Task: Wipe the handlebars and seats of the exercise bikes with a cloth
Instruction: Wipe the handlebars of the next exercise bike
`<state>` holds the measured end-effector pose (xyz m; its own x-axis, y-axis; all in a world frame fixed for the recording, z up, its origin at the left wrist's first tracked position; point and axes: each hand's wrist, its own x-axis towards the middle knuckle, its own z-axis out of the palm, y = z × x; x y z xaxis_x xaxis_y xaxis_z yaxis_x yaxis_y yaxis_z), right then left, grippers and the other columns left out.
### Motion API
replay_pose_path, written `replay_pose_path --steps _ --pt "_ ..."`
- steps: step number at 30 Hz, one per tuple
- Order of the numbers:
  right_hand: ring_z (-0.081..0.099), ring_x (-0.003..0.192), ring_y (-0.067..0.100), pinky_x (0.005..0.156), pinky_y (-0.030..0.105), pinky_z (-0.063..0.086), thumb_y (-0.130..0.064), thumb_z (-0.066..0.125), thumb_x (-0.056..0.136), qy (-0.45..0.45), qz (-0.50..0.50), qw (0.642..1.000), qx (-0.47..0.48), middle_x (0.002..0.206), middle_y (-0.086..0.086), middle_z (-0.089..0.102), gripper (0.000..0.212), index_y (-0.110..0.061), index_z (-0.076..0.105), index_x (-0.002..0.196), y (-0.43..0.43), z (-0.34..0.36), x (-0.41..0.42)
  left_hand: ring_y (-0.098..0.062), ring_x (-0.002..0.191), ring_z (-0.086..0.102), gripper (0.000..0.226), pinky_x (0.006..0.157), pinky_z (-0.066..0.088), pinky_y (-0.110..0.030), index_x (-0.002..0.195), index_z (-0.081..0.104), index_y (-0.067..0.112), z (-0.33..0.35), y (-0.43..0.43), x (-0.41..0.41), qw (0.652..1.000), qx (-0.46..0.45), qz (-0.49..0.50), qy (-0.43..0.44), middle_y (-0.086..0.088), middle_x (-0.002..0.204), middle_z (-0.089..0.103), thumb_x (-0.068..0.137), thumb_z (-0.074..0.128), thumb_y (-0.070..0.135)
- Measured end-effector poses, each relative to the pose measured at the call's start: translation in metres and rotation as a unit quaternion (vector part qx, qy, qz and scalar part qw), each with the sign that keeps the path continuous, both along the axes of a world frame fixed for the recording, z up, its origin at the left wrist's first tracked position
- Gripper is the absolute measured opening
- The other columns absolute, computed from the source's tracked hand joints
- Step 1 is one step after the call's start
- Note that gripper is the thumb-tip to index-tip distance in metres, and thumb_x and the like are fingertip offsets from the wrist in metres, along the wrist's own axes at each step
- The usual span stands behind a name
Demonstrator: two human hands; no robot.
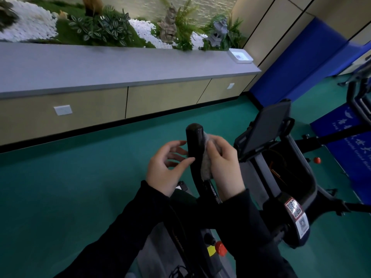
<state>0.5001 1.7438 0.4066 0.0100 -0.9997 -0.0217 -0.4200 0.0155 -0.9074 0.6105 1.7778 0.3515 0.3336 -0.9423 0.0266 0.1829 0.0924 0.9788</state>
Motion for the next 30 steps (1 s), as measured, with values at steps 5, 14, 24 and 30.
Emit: replay_pose_path --steps 5,14,24,30 --pt "0.065 0.098 0.023 0.093 0.05 0.049 -0.009 0.045 0.099 -0.004 0.007 1.0 -0.009 0.098 0.01 0.07 0.02 -0.006 0.065 0.106 0.005 0.003 0.001 -0.005 0.071 0.061 0.036 0.067 0.048 -0.021 0.09 0.063 0.034 -0.002 -0.001 -0.001 1.0 0.003 -0.007 0.023 0.015 0.075 0.066 0.075 0.074 0.003" --pt "0.064 0.098 0.001 0.082 0.014 0.049 -0.009 0.063 0.09 0.136 -0.003 0.967 -0.216 0.104 -0.002 0.07 0.019 -0.006 0.067 0.109 0.033 0.009 -0.018 -0.003 0.078 0.062 0.014 0.073 0.048 -0.016 0.087 0.068 0.026 -0.004 0.006 -0.006 0.999 0.017 -0.014 0.04 0.011 0.084 0.07 0.081 0.07 0.013" --pt "0.061 0.095 0.033 0.085 0.032 0.047 -0.006 0.066 0.089 0.298 0.395 0.753 -0.434 0.1 0.015 0.067 0.018 0.002 0.067 0.105 -0.038 0.062 -0.001 0.002 0.069 0.06 0.015 0.07 0.045 -0.014 0.081 0.067 0.024 -0.008 0.013 -0.029 0.985 0.074 0.024 0.157 0.016 0.071 0.068 0.079 0.072 0.01" --pt "0.066 0.098 0.018 0.084 0.029 0.05 -0.02 0.064 0.09 0.415 0.644 0.589 -0.258 0.104 0.003 0.07 0.018 -0.01 0.069 0.105 -0.071 0.102 0.034 0.0 0.075 0.061 0.01 0.064 0.044 -0.014 0.079 0.073 0.026 -0.015 0.022 -0.043 0.955 0.075 0.033 0.283 0.015 0.077 0.07 0.081 0.07 0.017"
